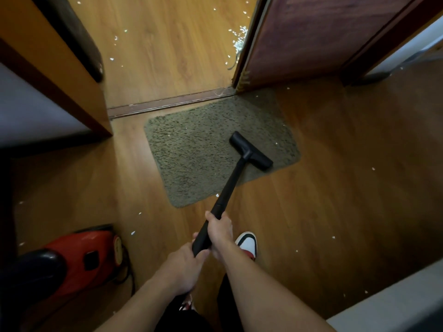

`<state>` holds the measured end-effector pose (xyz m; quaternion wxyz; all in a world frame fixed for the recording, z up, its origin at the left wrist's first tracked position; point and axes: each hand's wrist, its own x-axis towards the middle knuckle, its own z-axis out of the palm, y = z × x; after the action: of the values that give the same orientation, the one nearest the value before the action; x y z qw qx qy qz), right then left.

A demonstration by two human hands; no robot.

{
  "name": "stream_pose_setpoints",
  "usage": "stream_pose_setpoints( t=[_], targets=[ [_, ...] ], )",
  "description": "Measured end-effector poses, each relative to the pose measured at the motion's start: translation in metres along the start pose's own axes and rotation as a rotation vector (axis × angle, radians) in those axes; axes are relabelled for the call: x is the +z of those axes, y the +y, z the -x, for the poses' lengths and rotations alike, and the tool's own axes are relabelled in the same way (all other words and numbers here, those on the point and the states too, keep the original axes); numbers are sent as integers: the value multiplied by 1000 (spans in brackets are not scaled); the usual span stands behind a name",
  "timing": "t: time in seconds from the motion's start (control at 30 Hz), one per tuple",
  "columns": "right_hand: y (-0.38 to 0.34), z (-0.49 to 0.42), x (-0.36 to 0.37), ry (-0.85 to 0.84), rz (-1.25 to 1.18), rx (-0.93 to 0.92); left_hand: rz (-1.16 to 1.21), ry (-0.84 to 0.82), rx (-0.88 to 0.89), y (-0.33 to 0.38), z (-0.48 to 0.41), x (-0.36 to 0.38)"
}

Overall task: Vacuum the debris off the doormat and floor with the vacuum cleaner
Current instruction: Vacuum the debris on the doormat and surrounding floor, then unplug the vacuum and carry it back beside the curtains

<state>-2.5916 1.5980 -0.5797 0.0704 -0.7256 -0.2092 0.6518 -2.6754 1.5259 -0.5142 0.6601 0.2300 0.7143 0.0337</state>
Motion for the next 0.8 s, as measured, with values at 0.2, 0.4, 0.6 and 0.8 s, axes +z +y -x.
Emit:
stream_pose_setpoints(
  t=[0.2, 0.4, 0.6, 0.8],
  targets=[
    [16, 27, 33, -75, 26, 15, 92, 26, -65, -35, 30, -22],
    [7, 54, 69, -248, 75, 61, -32, 134, -74, -52, 56, -62],
    [-17, 47, 91, -371, 251, 106, -142, 243, -172, -63, 53, -91],
    [-58, 26, 84, -508, 796, -90, -320, 455, -314, -54, 62, -109]
  ],
)
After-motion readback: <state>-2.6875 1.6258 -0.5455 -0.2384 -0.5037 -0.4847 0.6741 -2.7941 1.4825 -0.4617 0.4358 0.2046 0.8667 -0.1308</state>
